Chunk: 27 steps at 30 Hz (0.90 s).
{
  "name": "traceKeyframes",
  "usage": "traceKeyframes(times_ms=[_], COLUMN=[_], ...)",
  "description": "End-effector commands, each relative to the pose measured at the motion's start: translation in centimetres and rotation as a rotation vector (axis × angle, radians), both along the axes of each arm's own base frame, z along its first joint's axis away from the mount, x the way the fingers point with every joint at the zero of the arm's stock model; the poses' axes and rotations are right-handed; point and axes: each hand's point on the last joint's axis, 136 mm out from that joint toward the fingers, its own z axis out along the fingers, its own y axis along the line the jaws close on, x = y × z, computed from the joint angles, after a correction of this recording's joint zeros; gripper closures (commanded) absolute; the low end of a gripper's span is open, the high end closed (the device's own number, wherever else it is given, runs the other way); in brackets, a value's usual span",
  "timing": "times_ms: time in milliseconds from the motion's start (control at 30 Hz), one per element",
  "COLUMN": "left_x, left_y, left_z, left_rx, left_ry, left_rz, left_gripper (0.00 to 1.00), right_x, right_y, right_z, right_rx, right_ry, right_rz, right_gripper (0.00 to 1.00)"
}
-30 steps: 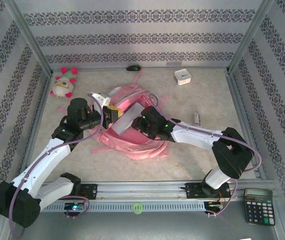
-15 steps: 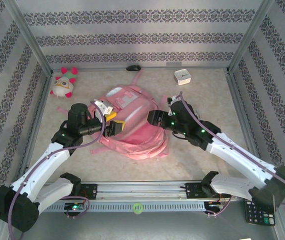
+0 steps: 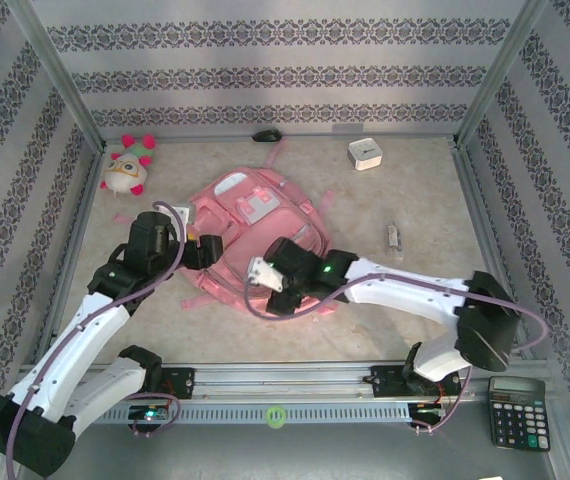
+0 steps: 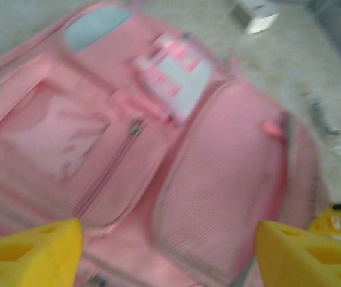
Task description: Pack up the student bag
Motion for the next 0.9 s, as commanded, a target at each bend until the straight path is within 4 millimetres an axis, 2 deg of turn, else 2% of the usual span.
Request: traceKeyframes(times_ms=[0,100,233,300,400,500,600,733,867], left_x=[-1.7,-1.9,-1.8,-1.5,-1.3,-0.7,0.2,1.2,2.2], left_y=[3.0,2.1,1.6,1.3,-0.1,-1.6,-2.6,-2.6,-1.6], left_z=[-4.6,-6.6,-7.9,-8.3,-8.9,-9.9,-10.1,-10.7,-11.0], left_rx=[0.077,0.036,0.016,-0.011,-0.101,-0.192,-0.262,-0.236,-0.164], left_ry=[0.2,0.227,0.208,0.194,0.193,0.202,0.188,0.174,0.146], left_rz=[0.146,0.093,0.036,0.017,-0.027,-0.055,-0.076,-0.079,-0.048], left_gripper=[0.26,0.25,0.25,0.28,0.29,0.27,0.29,0.28,0.24], right_x=[2.1,4.0,5.4,5.9,6.4,6.2,6.1,6.1,5.5], right_y=[0.1,-0.5,-1.8,-2.5,-3.3,-3.7,-4.0,-4.0,-4.1], right_z=[-1.5,-2.6,-2.0,-1.2,-0.2,-0.1,-0.2,-0.3,-0.8], right_rx=[-0.096,-0.134,-0.081,-0.038,-0.009,-0.002,-0.007,-0.004,-0.009], right_ry=[-0.189,-0.286,-0.279,-0.259,-0.258,-0.249,-0.242,-0.233,-0.195], right_rz=[0.144,0.132,0.087,0.067,0.063,0.073,0.074,0.072,0.094], right_gripper=[0.27,0.51,0.68,0.79,0.82,0.83,0.83,0.85,0.86])
